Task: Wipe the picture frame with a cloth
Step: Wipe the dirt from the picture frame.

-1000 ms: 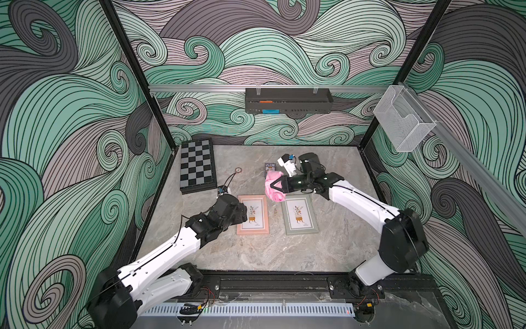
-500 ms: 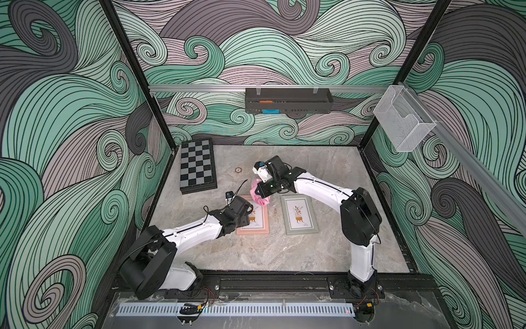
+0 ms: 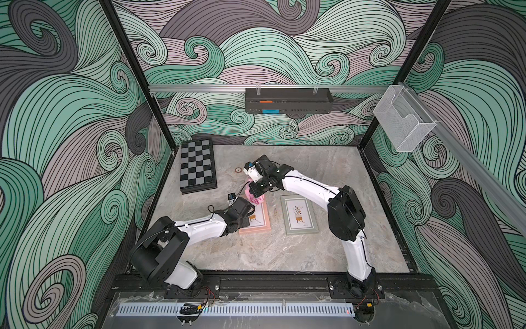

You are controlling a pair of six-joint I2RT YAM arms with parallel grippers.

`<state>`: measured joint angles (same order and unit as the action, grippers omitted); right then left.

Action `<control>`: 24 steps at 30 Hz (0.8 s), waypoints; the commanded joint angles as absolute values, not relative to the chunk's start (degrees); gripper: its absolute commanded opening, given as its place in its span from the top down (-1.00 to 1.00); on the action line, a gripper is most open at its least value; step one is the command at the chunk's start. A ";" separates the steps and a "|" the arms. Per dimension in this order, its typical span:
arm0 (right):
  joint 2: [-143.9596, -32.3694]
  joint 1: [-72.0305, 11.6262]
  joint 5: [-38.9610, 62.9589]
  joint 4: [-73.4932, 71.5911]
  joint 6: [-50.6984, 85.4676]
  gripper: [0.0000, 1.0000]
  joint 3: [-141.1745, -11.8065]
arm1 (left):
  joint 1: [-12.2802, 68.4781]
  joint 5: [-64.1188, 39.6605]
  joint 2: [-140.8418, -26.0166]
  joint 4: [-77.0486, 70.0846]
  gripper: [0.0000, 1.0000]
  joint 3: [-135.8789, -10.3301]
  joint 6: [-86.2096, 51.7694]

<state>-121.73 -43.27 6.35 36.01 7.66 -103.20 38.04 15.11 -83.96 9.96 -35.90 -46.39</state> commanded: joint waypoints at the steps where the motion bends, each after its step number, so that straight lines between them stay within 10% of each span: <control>1: -124.37 -43.81 6.38 38.38 6.53 0.98 -105.92 | 37.97 12.97 -82.08 17.61 0.75 -35.01 -47.57; 11: -135.17 -49.25 7.81 41.35 5.88 0.61 -118.43 | 38.84 11.60 -75.02 20.11 0.79 -30.43 -50.84; 24: -136.00 -50.33 -3.01 42.07 2.84 0.65 -115.78 | 38.93 10.52 -78.88 17.05 0.84 -30.98 -50.97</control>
<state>-137.25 -50.92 3.55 40.05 5.39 -118.50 38.70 12.25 -77.06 15.70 -31.77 -50.70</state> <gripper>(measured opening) 0.177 0.241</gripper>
